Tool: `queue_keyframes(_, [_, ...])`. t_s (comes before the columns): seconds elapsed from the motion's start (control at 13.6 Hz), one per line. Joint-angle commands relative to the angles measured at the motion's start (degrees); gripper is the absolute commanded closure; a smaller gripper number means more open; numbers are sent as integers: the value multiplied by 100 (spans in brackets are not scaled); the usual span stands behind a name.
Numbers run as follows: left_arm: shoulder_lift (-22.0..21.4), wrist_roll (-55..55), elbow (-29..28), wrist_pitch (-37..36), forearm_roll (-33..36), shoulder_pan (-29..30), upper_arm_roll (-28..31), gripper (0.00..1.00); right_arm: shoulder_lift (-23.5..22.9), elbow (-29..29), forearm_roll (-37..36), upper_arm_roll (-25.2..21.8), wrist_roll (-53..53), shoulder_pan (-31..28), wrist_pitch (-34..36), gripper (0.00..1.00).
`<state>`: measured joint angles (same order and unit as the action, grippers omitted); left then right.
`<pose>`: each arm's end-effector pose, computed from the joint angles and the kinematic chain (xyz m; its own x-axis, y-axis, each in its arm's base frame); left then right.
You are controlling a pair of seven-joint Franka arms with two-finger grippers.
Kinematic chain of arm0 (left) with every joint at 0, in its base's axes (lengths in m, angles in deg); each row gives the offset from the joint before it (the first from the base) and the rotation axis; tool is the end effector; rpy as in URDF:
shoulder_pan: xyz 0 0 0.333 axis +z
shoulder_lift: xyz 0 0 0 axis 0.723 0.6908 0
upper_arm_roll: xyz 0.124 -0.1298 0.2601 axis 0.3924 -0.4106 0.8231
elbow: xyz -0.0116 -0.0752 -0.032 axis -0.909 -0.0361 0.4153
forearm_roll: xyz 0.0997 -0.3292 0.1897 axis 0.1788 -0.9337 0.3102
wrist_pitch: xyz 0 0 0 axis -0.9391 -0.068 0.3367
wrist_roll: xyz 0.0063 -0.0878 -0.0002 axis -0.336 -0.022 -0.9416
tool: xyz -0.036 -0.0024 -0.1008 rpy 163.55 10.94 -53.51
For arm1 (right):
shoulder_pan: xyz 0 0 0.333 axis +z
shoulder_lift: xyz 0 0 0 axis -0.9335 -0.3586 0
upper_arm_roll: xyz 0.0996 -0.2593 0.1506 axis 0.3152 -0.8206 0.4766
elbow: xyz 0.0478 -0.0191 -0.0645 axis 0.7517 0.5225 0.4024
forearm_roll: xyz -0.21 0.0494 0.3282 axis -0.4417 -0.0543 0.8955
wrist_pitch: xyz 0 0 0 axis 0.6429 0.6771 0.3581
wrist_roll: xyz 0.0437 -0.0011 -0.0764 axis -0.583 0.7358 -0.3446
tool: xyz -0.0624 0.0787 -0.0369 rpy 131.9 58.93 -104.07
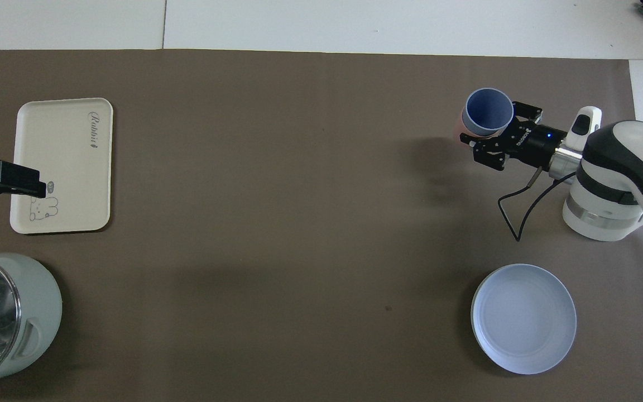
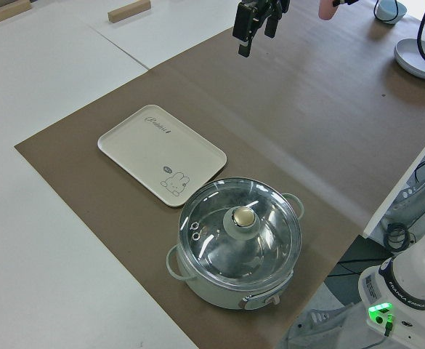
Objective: Place cup on tray
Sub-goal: 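Grasp the blue cup with the right gripper and lift it out, then carry the blue cup to center with the right gripper while the left gripper reaches it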
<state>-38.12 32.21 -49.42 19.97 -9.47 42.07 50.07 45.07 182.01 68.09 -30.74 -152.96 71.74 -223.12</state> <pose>0.5357 -0.0179 0.6238 0.9999 0.0110 -0.0052 0.0114 -0.9969 0.0783 0.6312 -0.0009 0.3565 0.4102 0.3962 0.8214 0.7489 -0.6604 -0.0554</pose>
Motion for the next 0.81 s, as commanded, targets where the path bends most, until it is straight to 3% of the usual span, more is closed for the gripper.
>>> queue_keyframes(0.0, [-97, 16, -170, 377, -674, 10, 44, 0, 485, 57, -1002, -11, 1246, 277, -140, 100])
queue_keyframes(0.22, [140, -115, -161, 729, -1640, -51, 44, 0, 565, -171, -2135, -28, 2871, 812, -167, 100])
queue_keyframes(0.37, [385, -536, -152, 1228, -2369, -217, 17, 0, 565, -417, -3399, -29, 4188, 1146, -184, 100])
queue_keyframes(0.74, [1194, -1197, -38, 2967, -3838, -1332, 8, 8, 688, -506, -6178, -20, 7084, 2017, -97, 100])
